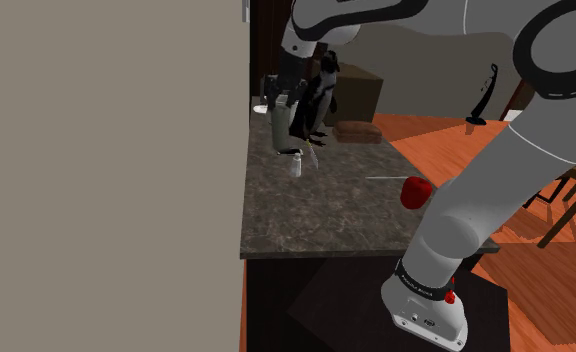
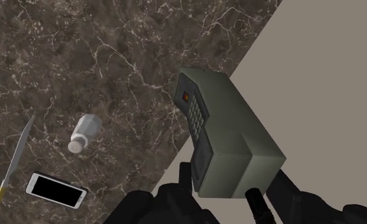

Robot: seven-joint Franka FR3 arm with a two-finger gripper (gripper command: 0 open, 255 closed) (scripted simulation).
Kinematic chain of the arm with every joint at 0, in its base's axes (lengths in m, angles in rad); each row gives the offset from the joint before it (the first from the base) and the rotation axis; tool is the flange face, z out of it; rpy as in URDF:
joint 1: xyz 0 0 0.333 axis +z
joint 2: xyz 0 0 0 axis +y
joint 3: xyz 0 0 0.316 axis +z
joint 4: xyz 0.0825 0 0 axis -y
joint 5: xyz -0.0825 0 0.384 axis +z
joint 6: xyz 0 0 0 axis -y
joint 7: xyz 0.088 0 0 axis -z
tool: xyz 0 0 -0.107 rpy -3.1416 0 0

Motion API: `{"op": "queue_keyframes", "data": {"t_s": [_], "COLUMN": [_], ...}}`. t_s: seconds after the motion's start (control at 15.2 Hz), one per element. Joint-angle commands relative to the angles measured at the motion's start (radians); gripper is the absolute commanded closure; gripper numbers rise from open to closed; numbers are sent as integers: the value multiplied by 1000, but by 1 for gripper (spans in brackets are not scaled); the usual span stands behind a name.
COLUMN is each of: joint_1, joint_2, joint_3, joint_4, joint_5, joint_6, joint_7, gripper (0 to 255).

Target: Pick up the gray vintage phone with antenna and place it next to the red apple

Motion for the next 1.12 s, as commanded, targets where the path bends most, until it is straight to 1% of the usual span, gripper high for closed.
{"op": "queue_keyframes", "data": {"t_s": [0.0, 0.73, 1.06], "joint_1": [1, 0, -23], "joint_2": [2, 21, -148], "joint_3": [1, 0, -40], "joint_4": [32, 195, 40], "joint_5": [-1, -4, -10], "joint_6": [-30, -174, -192], "joint_7": [4, 13, -46], "gripper": [255, 255, 255]}}
